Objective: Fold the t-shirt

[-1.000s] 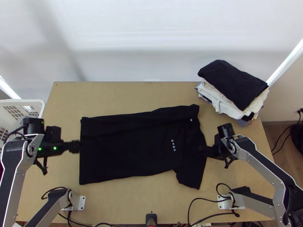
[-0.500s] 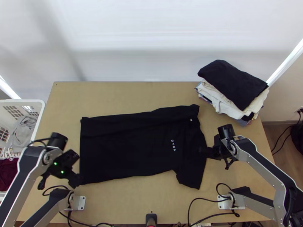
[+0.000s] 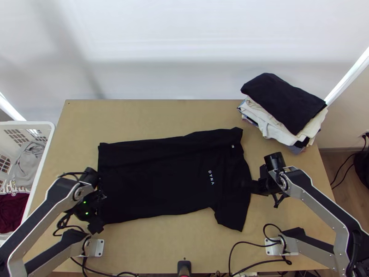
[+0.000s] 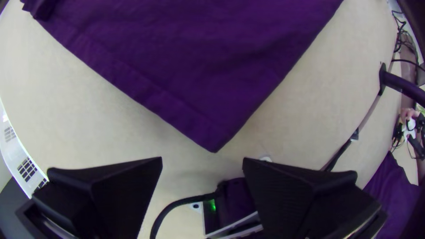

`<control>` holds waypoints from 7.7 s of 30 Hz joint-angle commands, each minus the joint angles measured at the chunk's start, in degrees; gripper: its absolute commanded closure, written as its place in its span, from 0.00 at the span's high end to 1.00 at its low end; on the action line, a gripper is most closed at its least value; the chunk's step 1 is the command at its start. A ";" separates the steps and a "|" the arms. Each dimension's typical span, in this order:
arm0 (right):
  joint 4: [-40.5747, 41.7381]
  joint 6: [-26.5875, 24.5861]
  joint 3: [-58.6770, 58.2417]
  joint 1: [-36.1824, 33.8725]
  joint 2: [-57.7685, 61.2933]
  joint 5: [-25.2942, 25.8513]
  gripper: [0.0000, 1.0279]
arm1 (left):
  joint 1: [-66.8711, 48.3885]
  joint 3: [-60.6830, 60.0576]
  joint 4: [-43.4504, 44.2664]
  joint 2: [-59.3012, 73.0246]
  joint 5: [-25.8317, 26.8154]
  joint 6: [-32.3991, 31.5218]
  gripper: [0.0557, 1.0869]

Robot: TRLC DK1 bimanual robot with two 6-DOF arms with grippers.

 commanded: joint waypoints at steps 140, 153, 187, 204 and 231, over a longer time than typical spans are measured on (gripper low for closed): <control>4.90 15.81 45.68 0.41 7.70 -11.53 0.97 | 35.25 25.82 29.39 37.62 35.37 -8.74 0.95; 2.61 18.45 52.10 0.68 8.49 -11.61 0.97 | 27.60 25.56 32.38 41.66 34.75 -11.91 0.95; 1.12 16.34 50.69 -0.11 8.32 -11.53 0.97 | 45.88 36.90 14.98 31.11 36.51 -6.55 0.04; 1.12 15.46 48.49 -2.49 7.44 -11.53 0.97 | 7.04 48.06 20.95 28.30 36.95 -34.76 0.04; 0.59 15.46 43.31 -2.75 3.66 -9.68 0.97 | -14.76 69.15 25.17 50.63 33.08 -44.78 0.04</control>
